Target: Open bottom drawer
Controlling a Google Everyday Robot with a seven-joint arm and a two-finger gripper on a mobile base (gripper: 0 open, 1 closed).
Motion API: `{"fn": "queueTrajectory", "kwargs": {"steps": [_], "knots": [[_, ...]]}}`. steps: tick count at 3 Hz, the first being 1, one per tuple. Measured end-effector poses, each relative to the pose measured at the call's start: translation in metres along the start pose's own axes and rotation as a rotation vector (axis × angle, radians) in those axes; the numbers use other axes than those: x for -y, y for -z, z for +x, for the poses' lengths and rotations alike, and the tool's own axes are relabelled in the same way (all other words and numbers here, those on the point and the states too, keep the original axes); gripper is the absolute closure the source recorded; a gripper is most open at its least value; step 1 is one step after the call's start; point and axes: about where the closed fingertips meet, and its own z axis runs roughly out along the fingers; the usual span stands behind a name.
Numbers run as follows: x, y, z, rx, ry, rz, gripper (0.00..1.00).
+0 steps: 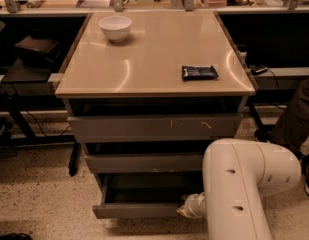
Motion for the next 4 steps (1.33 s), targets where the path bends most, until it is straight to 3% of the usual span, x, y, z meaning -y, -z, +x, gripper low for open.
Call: {"fn": "queueTrajectory", "kwargs": {"steps": [2,3,4], "knots": [[-0.001,0.004,-0.005,0.000,0.000,0.000,1.00],[-0.015,0.008,0.013,0.012,0.010,-0.004,1.00],[-0.015,0.012,0.009,0.011,0.010,-0.004,1.00]]}}
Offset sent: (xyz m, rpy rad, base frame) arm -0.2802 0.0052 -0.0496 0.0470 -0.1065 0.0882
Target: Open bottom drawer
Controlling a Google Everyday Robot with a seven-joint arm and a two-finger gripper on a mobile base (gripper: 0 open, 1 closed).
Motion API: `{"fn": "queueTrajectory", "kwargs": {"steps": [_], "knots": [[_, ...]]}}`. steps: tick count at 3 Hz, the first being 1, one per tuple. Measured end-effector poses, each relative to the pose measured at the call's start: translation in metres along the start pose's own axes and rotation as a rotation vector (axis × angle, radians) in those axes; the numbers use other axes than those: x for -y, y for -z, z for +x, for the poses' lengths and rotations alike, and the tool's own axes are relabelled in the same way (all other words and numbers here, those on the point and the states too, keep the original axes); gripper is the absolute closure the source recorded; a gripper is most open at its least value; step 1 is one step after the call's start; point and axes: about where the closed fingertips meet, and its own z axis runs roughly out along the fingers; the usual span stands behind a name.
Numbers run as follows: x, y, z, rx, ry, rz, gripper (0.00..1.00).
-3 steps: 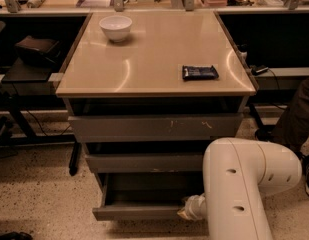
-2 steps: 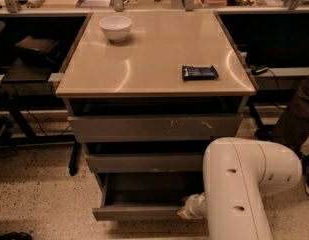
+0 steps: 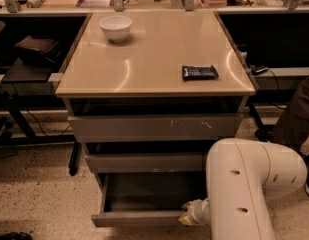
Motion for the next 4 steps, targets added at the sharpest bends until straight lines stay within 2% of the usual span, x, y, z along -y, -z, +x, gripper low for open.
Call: {"fn": "queueTrajectory", "kwargs": {"steps": [1,2,3,4], "knots": [[-0.012,0.006,0.020,-0.014,-0.029,-0.006,1.00],[-0.012,0.010,0.017,-0.014,-0.029,-0.006,1.00],[-0.027,0.015,0.043,-0.032,-0.064,-0.014,1.00],[-0.029,0.019,0.036,-0.032,-0.064,-0.014,1.00]]}}
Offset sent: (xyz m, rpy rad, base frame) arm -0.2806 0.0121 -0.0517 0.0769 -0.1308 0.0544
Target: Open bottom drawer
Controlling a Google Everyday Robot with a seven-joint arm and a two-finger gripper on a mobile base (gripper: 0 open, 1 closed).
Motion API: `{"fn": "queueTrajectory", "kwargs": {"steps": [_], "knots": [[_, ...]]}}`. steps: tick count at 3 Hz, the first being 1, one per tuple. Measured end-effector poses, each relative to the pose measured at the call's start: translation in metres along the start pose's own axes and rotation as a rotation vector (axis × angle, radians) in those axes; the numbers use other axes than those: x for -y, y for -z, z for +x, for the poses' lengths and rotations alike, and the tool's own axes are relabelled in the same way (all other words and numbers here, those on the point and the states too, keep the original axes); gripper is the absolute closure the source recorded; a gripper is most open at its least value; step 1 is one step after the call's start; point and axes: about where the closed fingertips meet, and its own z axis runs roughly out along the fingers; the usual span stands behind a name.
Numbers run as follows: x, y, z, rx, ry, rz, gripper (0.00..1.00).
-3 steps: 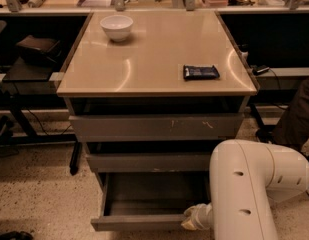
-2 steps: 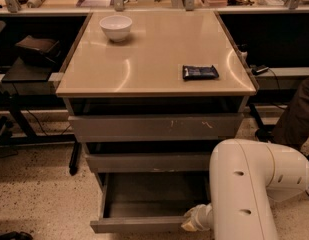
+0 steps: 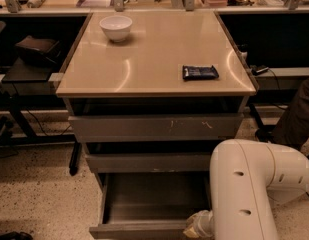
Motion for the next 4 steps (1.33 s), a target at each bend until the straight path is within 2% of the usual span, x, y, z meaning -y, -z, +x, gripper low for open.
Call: {"fn": "queueTrajectory", "kwargs": {"steps": [1,2,3,4], "knots": [[-0.001,0.000,-0.001,0.000,0.000,0.000,1.00],[-0.013,0.001,0.009,0.017,0.011,0.003,1.00],[-0.016,0.003,0.008,0.026,0.020,0.006,0.81],[-0.016,0.003,0.008,0.026,0.020,0.006,0.58]]}}
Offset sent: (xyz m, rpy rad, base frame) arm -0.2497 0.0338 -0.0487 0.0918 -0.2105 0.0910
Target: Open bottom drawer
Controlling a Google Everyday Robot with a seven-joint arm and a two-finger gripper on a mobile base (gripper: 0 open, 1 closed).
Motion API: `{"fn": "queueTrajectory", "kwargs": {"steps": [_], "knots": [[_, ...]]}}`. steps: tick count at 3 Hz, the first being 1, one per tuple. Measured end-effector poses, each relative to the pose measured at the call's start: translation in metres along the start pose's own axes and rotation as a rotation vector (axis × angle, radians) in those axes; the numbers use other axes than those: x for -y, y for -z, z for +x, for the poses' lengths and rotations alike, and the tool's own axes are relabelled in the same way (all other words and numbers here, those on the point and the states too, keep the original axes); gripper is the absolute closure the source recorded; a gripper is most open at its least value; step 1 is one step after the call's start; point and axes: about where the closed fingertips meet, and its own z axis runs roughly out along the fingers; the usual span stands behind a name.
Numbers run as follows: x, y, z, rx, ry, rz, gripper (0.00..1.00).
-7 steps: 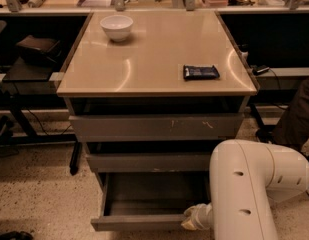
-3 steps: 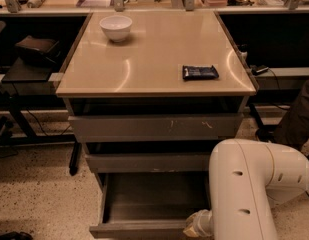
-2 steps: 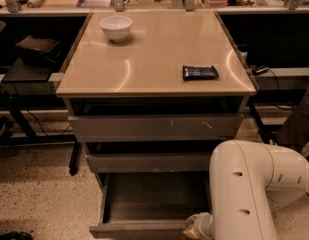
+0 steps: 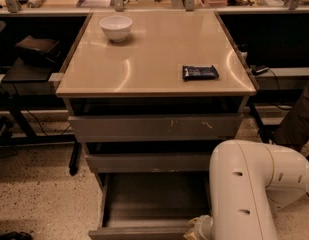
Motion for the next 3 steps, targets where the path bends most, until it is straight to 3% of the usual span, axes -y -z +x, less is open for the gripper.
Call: {"fn": "queueTrajectory", "kwargs": {"steps": [2,3], "knots": [[0.0000,0.0000,0.0000,0.000,0.000,0.000,0.11],[-0.0001,-0.0001,0.0000,0.000,0.000,0.000,0.00]]}}
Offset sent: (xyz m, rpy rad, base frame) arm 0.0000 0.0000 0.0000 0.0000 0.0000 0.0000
